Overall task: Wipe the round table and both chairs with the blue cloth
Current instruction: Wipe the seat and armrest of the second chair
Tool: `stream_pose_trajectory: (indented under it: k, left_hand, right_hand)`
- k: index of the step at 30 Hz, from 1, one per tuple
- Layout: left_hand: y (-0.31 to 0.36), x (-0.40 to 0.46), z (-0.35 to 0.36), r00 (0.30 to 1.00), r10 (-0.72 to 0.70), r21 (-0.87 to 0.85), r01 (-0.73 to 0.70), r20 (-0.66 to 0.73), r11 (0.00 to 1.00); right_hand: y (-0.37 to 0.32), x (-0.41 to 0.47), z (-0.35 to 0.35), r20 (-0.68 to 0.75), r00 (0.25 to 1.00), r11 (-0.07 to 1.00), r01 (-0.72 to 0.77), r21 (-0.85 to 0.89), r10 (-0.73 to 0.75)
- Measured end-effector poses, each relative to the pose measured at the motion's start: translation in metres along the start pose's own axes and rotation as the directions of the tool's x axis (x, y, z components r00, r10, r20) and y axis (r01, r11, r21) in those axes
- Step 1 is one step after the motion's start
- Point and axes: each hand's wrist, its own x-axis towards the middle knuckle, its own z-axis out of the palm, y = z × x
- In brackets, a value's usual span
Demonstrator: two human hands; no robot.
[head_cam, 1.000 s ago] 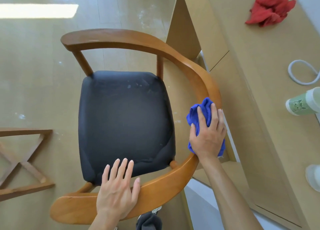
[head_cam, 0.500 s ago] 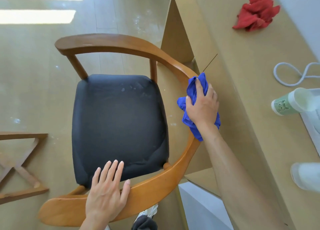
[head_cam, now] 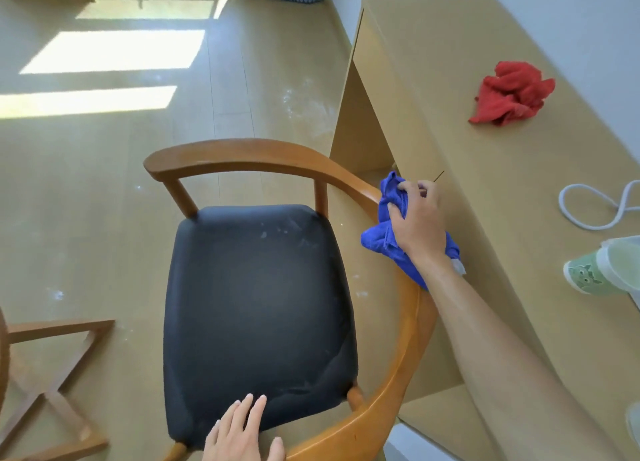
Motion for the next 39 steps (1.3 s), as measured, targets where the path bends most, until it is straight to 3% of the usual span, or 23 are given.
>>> stream_pose_trajectory:
  k: [1, 2, 4, 7, 10, 15, 18, 22, 26, 31, 35, 39]
  left_hand:
    - [-0.001, 0.003, 0.001, 1.000, 0.003, -0.047, -0.002, 0.006, 0.999]
    - [-0.006, 0.009, 0.008, 0.997, 0.030, -0.082, -0.035, -0.071, 0.996]
    - [-0.006, 0.025, 0.004, 0.990, -0.008, -0.146, -0.012, -0.139, 0.989]
    - [0.001, 0.080, -0.027, 0.989, 0.053, -0.059, -0.061, -0.136, 0.996]
    - [0.011, 0.151, -0.076, 0.957, 0.163, 0.067, -0.151, -0.238, 0.986]
    - [0.033, 0.260, -0.159, 0.845, 0.339, 0.229, -0.263, -0.414, 0.937]
    - [0.032, 0.305, -0.192, 0.815, 0.375, 0.291, -0.266, -0.441, 0.919]
    - [0.013, 0.345, -0.219, 0.834, 0.297, 0.248, -0.200, -0.465, 0.948]
    - [-0.013, 0.363, -0.218, 0.919, 0.222, 0.307, -0.119, -0.326, 0.944]
    - [-0.020, 0.370, -0.211, 0.921, 0.251, 0.316, -0.154, -0.296, 0.936]
    - [-0.021, 0.374, -0.209, 0.924, 0.235, 0.350, -0.122, -0.302, 0.929]
    - [-0.024, 0.375, -0.208, 0.926, 0.235, 0.350, -0.124, -0.295, 0.929]
  right_hand:
    - [-0.002, -0.004, 0.001, -0.056, 0.998, 0.996, 0.032, -0.084, -0.037]
    - [-0.002, -0.009, 0.002, -0.095, 0.992, 0.980, 0.063, -0.188, -0.082]
    - [-0.002, -0.019, 0.002, -0.088, 0.984, 0.930, 0.115, -0.349, -0.154]
    - [0.010, -0.030, 0.002, 0.116, 0.979, 0.852, 0.205, -0.481, -0.171]
    - [0.017, -0.030, -0.003, 0.312, 0.934, 0.770, 0.326, -0.549, -0.173]
    - [0.021, -0.020, 0.006, 0.199, 0.970, 0.849, 0.222, -0.479, -0.141]
    - [0.018, -0.006, 0.015, 0.130, 0.988, 0.907, 0.130, -0.401, -0.084]
    - [0.004, 0.023, 0.028, 0.206, 0.976, 0.875, 0.156, -0.458, -0.066]
    - [-0.016, 0.059, 0.056, 0.333, 0.941, 0.832, 0.232, -0.503, -0.062]
    - [-0.060, 0.092, 0.112, 0.297, 0.952, 0.850, 0.213, -0.481, -0.071]
    - [-0.096, 0.091, 0.137, 0.166, 0.972, 0.875, 0.225, -0.429, -0.169]
    - [-0.157, 0.094, 0.170, 0.234, 0.909, 0.865, 0.404, -0.299, -0.344]
